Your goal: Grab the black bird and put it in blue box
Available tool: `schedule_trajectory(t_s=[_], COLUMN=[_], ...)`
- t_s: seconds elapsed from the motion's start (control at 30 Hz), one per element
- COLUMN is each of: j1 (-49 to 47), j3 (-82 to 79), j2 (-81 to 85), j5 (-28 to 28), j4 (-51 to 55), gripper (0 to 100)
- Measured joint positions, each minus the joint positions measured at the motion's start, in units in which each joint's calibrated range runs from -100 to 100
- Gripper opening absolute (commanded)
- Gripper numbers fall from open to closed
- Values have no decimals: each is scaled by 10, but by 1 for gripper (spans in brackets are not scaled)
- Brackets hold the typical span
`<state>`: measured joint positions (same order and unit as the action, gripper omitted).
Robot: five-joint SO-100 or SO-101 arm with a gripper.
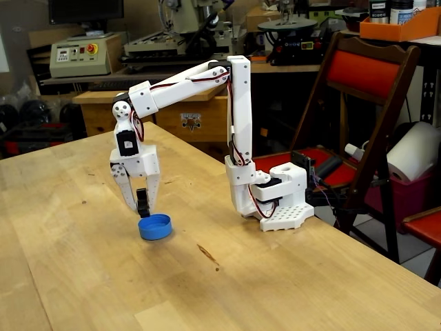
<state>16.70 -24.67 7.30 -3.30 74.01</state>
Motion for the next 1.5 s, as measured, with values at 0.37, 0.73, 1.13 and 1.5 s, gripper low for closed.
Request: schedule_trajectory(t_s=[0.37,0.73,1.13,1.5], j1=[0,0,0,0], j3=[0,0,0,0], j2=[0,0,0,0], j5=[0,0,0,0], j4=[0,0,0,0], gripper=[21,22,20,2])
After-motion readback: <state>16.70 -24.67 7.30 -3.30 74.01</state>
